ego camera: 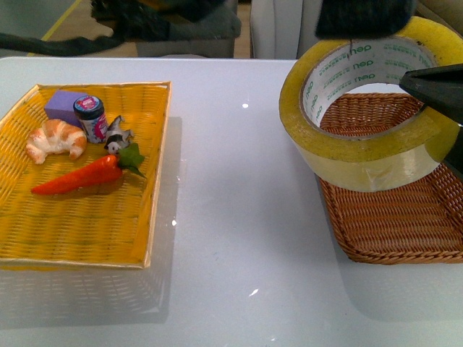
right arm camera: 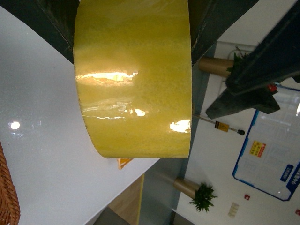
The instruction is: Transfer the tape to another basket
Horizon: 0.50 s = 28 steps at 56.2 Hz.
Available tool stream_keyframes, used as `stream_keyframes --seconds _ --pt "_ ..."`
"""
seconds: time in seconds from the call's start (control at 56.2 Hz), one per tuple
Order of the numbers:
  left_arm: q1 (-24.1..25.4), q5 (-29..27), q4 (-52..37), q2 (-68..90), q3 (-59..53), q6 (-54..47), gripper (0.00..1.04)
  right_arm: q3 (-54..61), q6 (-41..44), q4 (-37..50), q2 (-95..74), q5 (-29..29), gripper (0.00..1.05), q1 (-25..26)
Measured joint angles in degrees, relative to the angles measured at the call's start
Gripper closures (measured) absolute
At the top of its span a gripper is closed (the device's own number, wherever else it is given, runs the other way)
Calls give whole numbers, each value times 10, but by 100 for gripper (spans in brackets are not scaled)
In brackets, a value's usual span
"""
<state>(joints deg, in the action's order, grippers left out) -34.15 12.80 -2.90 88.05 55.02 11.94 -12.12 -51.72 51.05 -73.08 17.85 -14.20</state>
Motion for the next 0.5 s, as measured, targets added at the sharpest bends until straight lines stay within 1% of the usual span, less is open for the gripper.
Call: stream_keyframes --seconds 0.107,0.124,0.142,0.16,0.196,0.213,0.231,0.249,0.285,0.32,0.373,0.409,0.462,0.498 --pt "19 7 -28 -27 -19 8 9 3 0 3 -1 0 57 0" --pt "19 -6 -34 -28 -22 4 9 3 0 3 -2 0 57 0" --pt "16 -51 -70 -32 -35 -4 12 3 0 3 -2 0 57 0" --pt "15 -80 -96 -35 -45 -10 14 4 0 3 -2 0 57 0" --pt "15 -194 -196 -48 -87 -41 21 4 0 4 -3 0 57 -1" --pt "16 -219 -220 -53 -99 -48 23 4 0 4 -3 0 57 -1" --pt "19 -263 -262 -63 -123 -60 26 4 0 4 -4 1 57 -1" --pt "21 -283 -281 -69 -135 -65 28 4 0 4 -5 2 57 -1" --pt "32 -353 -345 -93 -180 -80 35 5 0 5 -5 2 57 -1" --pt "45 -382 -379 -113 -209 -89 41 6 0 5 -6 2 57 -1" --pt "73 -387 -410 -153 -256 -98 51 9 0 6 -6 -3 57 2" --pt "93 -376 -417 -182 -289 -103 60 10 0 6 -6 -3 57 4" --pt "105 -359 -419 -201 -313 -106 67 11 0 6 -6 -2 57 5" --pt "118 -344 -419 -217 -337 -108 74 12 0 6 -6 -1 57 6"
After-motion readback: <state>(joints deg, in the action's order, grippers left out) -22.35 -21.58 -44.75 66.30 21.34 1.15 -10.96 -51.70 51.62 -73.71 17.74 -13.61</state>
